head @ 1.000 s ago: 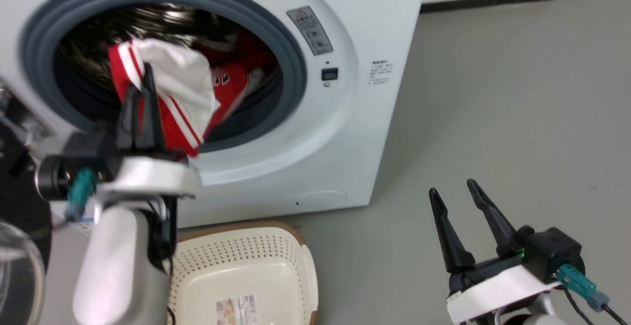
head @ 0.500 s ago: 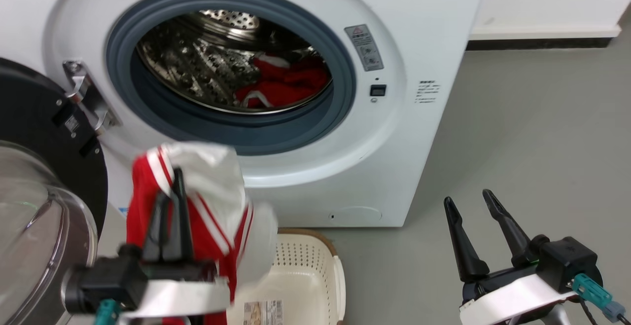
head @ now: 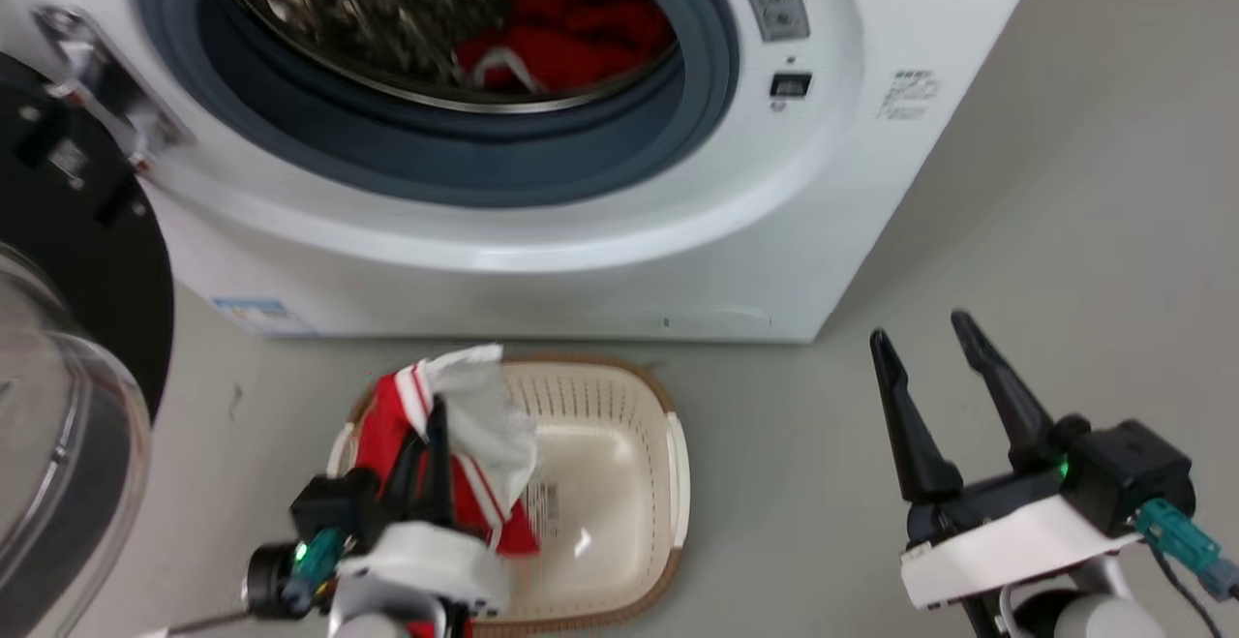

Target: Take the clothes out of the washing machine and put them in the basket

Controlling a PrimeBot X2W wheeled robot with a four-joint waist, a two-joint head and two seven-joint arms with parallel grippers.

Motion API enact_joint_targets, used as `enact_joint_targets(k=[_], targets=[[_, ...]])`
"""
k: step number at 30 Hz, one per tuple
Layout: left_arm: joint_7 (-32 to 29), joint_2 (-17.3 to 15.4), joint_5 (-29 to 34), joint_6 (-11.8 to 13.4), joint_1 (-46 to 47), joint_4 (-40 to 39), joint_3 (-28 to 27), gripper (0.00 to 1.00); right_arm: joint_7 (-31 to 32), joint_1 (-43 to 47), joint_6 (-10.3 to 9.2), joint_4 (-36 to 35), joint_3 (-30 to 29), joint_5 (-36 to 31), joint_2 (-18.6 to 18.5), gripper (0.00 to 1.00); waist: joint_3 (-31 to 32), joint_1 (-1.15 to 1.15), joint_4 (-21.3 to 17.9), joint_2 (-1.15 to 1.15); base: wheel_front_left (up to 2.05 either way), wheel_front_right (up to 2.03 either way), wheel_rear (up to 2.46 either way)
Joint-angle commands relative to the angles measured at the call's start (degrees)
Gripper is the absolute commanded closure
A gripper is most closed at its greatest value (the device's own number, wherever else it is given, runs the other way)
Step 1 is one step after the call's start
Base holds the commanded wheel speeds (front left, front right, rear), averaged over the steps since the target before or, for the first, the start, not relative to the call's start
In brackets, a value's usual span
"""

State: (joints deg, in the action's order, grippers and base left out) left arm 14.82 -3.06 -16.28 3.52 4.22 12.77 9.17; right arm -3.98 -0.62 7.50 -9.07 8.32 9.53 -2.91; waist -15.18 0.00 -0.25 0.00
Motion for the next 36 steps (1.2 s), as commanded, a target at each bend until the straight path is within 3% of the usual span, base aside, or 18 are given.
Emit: enact_joint_targets(k=[1,18,24,29,30,31,32,36], targets=[[0.4,0.1,-0.1,-0.4,2.7,1.8,0.6,1.0,-0.1,-1.4,-0.02,-0.5,0.1,-0.4,0.1,0.0,-5.0,0.0,-0.5,0.0,0.0,0.0,0.0],[0.4,0.1,-5.8,0.5,28.9,41.2,6.0,1.0,-2.9,-11.6,-0.02,-0.3,1.5,-1.3,0.1,0.0,-27.4,0.0,-5.6,0.0,0.0,0.0,0.0],[0.2,0.0,-6.5,1.2,35.0,54.3,6.3,1.0,-4.1,-13.4,-0.03,0.9,2.4,-1.7,0.1,0.0,-30.6,0.0,-8.0,0.0,0.0,0.0,0.0],[0.3,0.0,-7.1,0.9,37.1,58.5,6.2,1.0,-4.8,-13.7,-0.02,1.6,1.9,-1.6,0.1,0.0,-31.1,0.0,-8.4,0.0,0.0,0.0,0.0],[0.3,0.1,-7.1,0.8,37.3,58.7,6.3,0.75,-4.9,-13.7,-0.02,1.9,1.9,-1.6,0.1,0.0,-30.8,0.0,-8.3,0.0,0.0,0.0,0.0],[0.4,0.1,-7.3,0.7,37.3,58.9,6.2,0.14,-5.1,-13.7,-0.02,2.3,1.9,-1.7,0.1,0.0,-30.4,0.0,-8.2,0.0,0.0,0.0,0.0],[0.4,0.1,-7.4,0.6,37.1,58.9,6.3,0.0,-5.2,-13.8,-0.02,2.7,1.9,-1.7,0.1,0.0,-29.8,0.0,-8.0,0.0,0.0,0.0,0.0],[0.4,0.2,-7.5,0.1,34.9,56.3,5.8,0.0,-6.0,-13.5,-0.03,4.9,1.8,-1.9,0.1,0.0,-24.9,0.0,-7.1,0.0,0.0,0.0,0.0]])
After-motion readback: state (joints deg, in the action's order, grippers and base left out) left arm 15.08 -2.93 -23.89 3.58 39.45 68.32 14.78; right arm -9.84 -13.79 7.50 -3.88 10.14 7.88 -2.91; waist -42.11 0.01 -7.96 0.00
